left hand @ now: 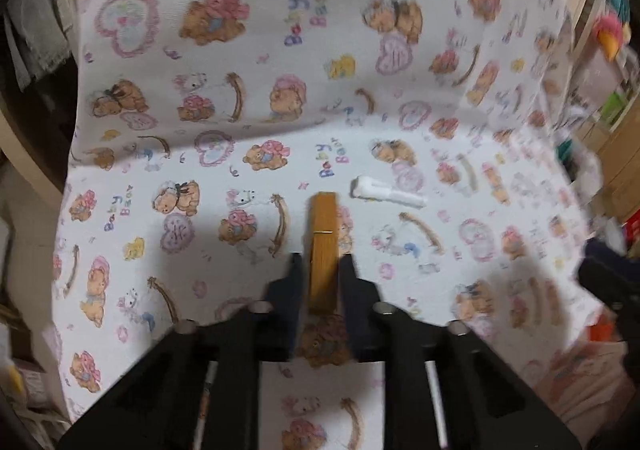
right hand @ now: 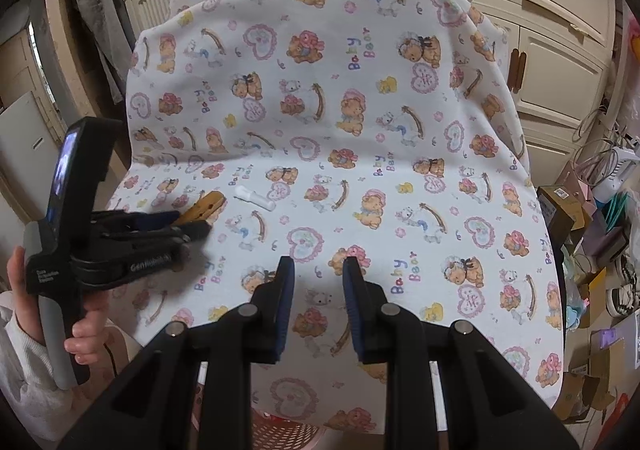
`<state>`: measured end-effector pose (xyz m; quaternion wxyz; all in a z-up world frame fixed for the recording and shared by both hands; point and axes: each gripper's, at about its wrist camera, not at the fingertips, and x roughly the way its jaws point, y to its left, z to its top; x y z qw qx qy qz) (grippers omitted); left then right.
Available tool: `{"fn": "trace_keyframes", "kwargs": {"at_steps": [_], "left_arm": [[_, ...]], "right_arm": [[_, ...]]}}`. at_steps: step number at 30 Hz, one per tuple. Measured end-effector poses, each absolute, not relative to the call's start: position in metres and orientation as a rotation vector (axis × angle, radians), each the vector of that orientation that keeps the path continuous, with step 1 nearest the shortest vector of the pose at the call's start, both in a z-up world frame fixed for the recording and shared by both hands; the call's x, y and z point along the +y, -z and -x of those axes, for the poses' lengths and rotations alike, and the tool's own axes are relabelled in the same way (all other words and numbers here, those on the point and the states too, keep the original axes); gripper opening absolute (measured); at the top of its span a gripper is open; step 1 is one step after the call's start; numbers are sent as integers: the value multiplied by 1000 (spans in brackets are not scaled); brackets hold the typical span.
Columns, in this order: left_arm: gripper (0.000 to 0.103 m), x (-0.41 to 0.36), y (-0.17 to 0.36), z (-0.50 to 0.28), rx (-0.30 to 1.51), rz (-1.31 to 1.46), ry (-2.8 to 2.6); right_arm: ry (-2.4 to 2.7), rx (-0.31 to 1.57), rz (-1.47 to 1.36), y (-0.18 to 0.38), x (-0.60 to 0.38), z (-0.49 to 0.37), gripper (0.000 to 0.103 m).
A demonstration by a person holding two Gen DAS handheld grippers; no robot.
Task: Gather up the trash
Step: 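Grasp the wooden clothespin with the left tool, then grasp the white plastic tube with the right tool while the left tool holds the clothespin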
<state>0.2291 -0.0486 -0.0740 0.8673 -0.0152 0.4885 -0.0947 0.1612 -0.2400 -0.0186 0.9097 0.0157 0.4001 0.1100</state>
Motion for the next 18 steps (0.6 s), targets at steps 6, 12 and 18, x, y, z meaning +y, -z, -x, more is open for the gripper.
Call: {"fn": "trace_keyframes", "kwargs": {"at_steps": [6,12,18], "left_arm": [[12,-24,46,-212,978,65,141],[12,3,41,-204,1021,121,142],[12,18,40,-194,1038,114,130]], "right_arm": [[-273,817,-46,8,-230,-177,24],[-367,873,6,14,-194,-217,28],[-325,938,52,47,-170,-262,42]]}}
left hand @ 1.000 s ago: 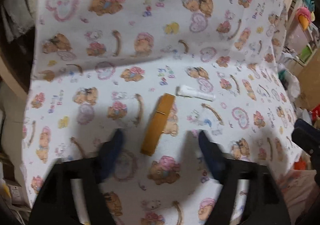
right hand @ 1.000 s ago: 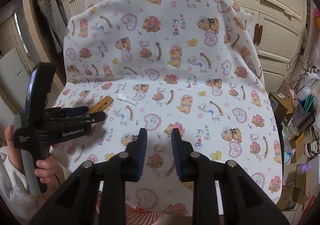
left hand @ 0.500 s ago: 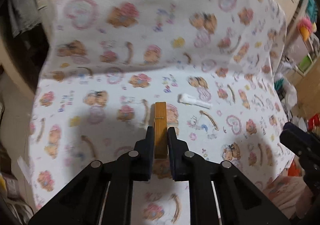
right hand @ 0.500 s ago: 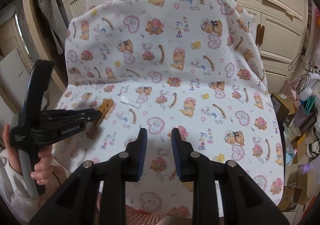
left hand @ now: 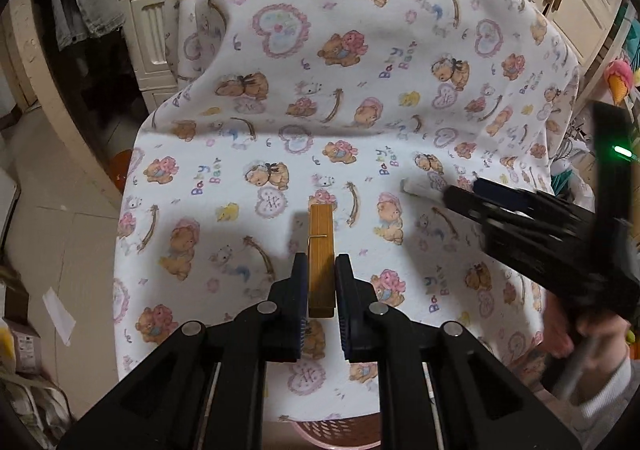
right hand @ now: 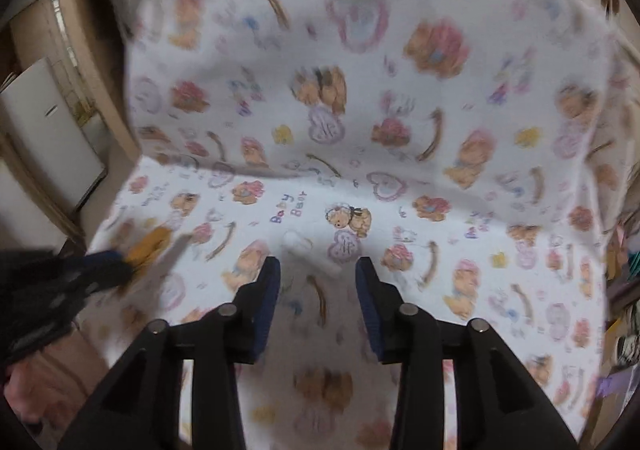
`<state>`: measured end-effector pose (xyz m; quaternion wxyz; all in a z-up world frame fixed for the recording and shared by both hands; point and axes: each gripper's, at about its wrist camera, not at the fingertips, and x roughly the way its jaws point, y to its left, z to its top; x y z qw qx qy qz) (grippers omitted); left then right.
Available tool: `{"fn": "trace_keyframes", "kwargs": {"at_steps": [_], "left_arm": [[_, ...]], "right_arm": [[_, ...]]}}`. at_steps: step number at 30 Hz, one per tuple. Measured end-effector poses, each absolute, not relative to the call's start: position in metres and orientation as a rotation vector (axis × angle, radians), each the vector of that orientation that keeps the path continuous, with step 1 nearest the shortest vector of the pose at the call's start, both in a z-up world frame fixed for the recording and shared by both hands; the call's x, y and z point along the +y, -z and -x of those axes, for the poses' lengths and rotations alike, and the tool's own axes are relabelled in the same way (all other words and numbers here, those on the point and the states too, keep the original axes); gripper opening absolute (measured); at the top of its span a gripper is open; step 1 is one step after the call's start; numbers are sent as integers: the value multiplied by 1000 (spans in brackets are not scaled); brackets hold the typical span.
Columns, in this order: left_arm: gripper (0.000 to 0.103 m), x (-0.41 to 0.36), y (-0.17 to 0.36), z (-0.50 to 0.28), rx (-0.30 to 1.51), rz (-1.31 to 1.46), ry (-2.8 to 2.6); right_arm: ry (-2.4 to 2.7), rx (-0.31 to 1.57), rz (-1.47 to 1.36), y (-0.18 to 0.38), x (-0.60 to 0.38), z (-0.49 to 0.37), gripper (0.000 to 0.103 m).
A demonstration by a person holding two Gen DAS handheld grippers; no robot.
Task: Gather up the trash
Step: 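Grasp the white plastic tube with the right tool while the left tool holds the clothespin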
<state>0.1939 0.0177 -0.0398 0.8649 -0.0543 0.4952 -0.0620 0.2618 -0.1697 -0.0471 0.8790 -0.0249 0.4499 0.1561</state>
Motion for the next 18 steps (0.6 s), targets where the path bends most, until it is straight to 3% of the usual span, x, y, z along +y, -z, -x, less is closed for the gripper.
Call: {"fn": "trace_keyframes", "kwargs": {"at_steps": [4,8,18], "left_arm": [[12,19,35,-190,1012,96,135],[12,19,31,-188,1000,111,144],[12,21,30,-183,990,121,138]], "right_arm": [[-320,968,13,64,-166,-276,39],[-336,985,80,71,-154,-273,11],[-310,995,-1,61,-160,-223,9]]}}
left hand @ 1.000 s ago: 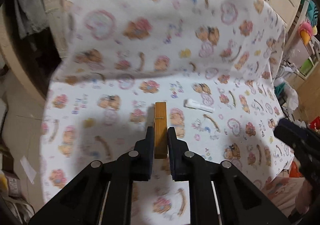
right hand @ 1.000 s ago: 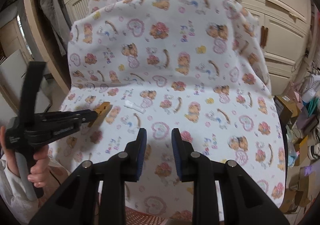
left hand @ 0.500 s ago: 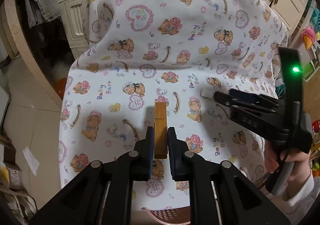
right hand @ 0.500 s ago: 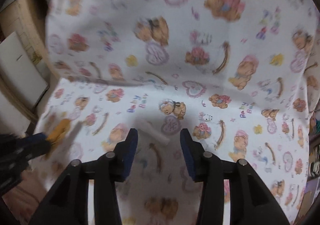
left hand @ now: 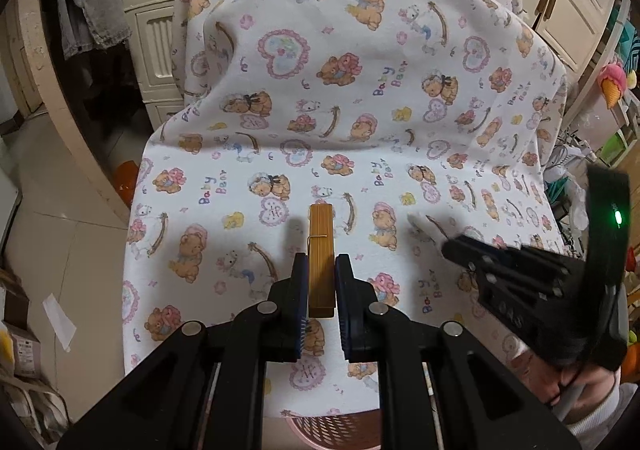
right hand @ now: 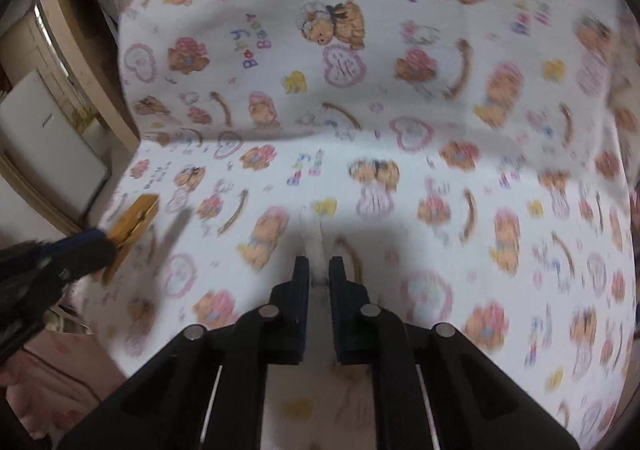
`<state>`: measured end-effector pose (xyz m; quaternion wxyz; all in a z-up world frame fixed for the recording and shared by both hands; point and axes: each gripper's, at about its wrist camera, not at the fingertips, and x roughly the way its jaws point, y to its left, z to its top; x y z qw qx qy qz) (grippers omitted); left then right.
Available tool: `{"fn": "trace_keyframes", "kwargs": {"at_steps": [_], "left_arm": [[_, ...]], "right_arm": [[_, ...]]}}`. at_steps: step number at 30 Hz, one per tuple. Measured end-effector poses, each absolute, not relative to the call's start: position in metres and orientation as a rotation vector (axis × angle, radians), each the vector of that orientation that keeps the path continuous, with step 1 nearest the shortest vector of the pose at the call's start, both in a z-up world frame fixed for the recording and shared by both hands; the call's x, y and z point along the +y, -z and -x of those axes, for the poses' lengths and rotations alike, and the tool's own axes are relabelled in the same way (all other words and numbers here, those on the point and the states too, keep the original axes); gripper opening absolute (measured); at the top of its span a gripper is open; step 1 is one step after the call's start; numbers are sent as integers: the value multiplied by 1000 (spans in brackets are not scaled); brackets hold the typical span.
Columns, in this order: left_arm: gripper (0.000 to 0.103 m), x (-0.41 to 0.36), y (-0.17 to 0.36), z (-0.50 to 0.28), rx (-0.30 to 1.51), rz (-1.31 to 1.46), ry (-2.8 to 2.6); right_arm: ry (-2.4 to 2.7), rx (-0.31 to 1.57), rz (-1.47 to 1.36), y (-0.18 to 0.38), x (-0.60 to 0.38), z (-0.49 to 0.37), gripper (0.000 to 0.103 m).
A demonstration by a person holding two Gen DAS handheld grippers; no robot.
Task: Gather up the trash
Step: 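Grasp the white plastic tube with the right tool while the left tool holds the clothespin, then carry the clothespin and white tube down over the pink wastebasket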
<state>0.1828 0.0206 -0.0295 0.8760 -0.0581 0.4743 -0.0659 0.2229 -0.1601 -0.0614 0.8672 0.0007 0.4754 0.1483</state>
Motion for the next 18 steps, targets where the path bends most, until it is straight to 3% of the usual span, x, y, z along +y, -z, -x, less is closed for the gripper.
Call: {"fn": "trace_keyframes", "kwargs": {"at_steps": [18], "left_arm": [[12,7,-1,-134,991,123,202]], "right_arm": [[-299,892,-113,8,-191,-140,9]]}}
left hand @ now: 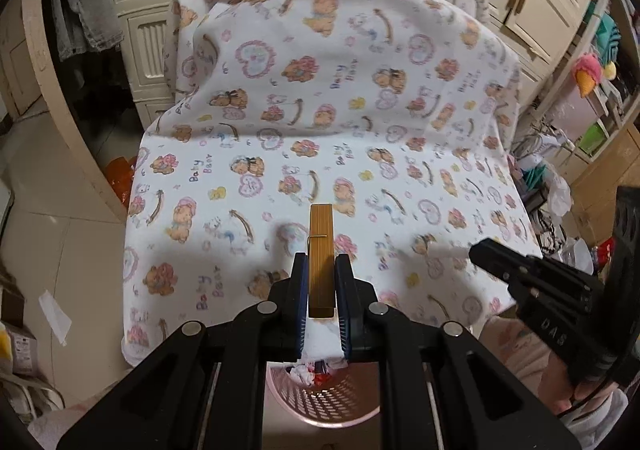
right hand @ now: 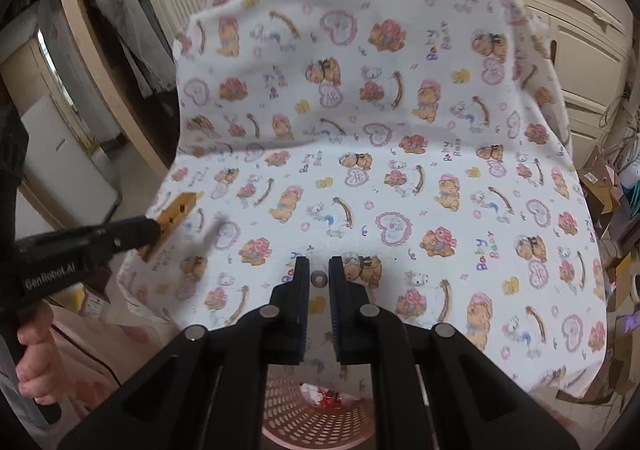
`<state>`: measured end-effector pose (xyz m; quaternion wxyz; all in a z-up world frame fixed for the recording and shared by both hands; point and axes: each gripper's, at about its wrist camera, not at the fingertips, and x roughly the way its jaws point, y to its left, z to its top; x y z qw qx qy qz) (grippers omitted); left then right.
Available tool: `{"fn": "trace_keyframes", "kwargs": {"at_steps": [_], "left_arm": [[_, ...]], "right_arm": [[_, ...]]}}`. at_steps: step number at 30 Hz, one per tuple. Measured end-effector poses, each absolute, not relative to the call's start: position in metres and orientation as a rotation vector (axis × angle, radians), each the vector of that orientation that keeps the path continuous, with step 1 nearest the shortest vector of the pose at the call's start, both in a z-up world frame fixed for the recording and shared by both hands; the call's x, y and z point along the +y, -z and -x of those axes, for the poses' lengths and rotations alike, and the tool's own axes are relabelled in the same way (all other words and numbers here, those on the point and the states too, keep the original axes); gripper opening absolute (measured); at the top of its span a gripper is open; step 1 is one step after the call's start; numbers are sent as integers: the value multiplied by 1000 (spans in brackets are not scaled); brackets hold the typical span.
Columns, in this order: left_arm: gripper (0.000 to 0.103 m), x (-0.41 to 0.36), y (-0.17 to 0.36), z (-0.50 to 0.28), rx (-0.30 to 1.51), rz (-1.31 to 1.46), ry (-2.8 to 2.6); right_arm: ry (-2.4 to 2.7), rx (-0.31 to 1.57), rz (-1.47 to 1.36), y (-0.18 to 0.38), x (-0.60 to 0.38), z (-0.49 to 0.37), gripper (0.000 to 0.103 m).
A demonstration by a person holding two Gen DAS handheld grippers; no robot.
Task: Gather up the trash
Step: 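Carry the clothespin and white tube down over the pink wastebasket, then open both tools to drop the clothespin and tube into the wastebasket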
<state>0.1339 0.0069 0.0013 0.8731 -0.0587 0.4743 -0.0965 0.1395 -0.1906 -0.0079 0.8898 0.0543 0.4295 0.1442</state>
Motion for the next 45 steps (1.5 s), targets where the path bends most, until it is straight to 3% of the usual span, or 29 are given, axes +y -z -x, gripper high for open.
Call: {"fn": "trace_keyframes", "kwargs": {"at_steps": [13,38,45], "left_arm": [[12,-12,-12,-70,960,118,252],[12,-38,150,-73,1494,70,251],[12,-35,192,-77,1548,36,210]], "right_arm": [[-292,851,-184,-17,-194,-58,9],[-243,1419,-140,178,-178,-83,9],[-186,1571,-171,225,-185,-86,9]]}}
